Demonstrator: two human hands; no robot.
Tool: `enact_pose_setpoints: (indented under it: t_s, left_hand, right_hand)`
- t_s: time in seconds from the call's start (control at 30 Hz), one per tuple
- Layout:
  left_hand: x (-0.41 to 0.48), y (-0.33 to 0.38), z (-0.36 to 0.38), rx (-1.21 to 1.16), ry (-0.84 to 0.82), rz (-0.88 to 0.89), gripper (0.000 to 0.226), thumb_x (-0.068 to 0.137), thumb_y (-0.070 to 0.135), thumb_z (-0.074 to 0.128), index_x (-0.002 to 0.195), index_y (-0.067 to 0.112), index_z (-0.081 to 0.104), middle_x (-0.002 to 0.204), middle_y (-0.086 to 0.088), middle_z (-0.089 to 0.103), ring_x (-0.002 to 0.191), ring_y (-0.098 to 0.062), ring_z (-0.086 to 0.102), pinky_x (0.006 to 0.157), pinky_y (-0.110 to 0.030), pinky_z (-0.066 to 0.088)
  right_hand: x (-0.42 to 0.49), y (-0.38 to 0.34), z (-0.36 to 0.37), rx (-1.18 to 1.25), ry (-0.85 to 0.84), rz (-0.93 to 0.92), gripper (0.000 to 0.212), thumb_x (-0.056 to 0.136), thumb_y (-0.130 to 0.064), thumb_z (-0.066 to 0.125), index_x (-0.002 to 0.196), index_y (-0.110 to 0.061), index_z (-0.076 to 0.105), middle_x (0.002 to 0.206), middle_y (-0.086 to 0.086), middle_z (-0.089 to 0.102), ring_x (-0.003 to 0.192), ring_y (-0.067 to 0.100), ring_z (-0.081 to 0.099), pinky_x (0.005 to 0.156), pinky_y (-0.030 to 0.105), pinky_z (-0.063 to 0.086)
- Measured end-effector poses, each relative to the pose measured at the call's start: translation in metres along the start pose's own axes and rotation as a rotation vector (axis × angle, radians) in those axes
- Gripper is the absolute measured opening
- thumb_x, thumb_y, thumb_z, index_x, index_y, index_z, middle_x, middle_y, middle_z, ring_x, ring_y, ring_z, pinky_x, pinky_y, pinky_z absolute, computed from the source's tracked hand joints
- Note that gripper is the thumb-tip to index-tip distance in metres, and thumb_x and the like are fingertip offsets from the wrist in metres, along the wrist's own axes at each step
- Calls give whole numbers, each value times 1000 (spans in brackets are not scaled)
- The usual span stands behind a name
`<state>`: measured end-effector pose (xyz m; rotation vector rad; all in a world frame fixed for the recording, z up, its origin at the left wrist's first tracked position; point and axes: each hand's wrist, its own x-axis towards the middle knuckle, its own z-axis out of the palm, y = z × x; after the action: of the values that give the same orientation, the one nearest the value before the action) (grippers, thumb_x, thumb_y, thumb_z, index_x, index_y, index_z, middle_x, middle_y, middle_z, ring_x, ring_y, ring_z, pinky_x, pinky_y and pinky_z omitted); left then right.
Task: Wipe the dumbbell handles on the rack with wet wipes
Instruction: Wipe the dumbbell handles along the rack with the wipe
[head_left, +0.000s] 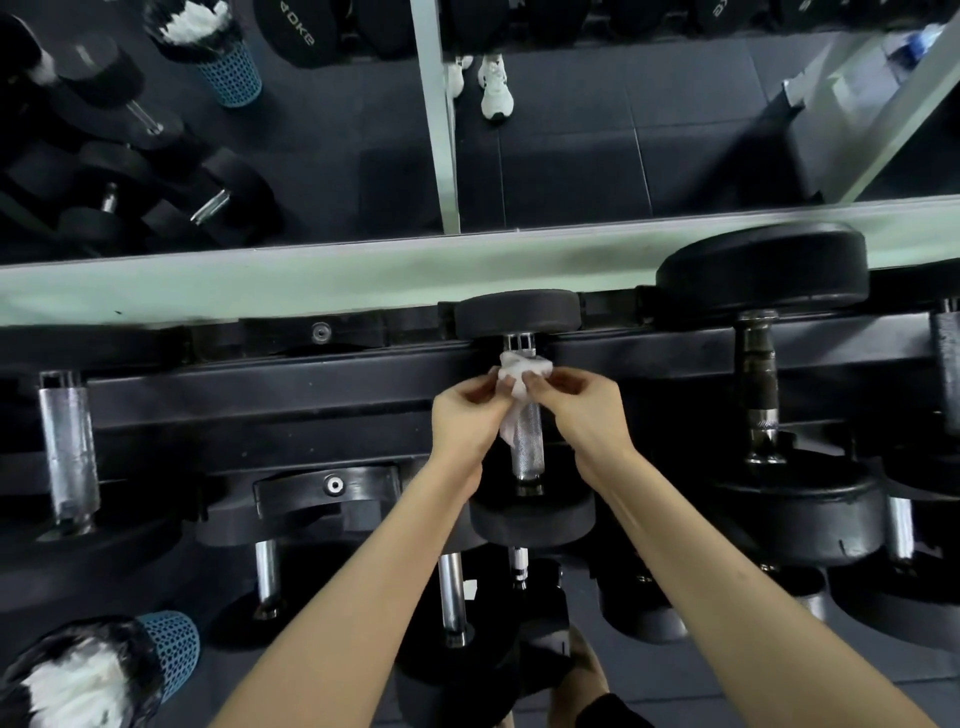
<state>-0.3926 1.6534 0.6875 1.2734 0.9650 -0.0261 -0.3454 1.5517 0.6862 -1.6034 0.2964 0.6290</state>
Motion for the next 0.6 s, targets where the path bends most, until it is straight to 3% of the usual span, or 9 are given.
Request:
enact_pose_setpoints:
  t_s: [0.2,0.33,0.5,0.6]
  left_hand:
    - [-11,-22,-17,164,-99,13,31,83,15,69,112,3,66,105,-4,70,89,-6,65,67,-4,48]
    - [-15,-29,-27,300,-188,11,31,83,11,69,113,4,65,91,3,68,79,3,61,62,-2,45]
    - [-22,-36,-34,560,-278,66,32,80,10,71,112,3,65,98,2,68,77,0,59,64,-1,45]
    - [-16,-31,-36,718,-317,95,33,76,16,77,105,4,68,95,-4,71,80,-7,63,72,-14,50]
  right_hand:
    - [-18,13,-19,-214,-114,-3,16,82,-11,71,95,-1,72,86,8,73,76,8,68,66,11,51]
    - [-28,22,-26,-380,-141,6,6,79,-19,74,81,-14,72,71,-1,71,64,3,63,62,14,46]
    - [-36,34,-32,-670,-156,24,18,74,-32,77,76,-14,72,52,-9,59,52,0,50,58,21,38]
    - [-40,24,-29,-830,-160,14,19,74,-32,77,81,-14,73,66,-2,69,65,9,63,70,26,48]
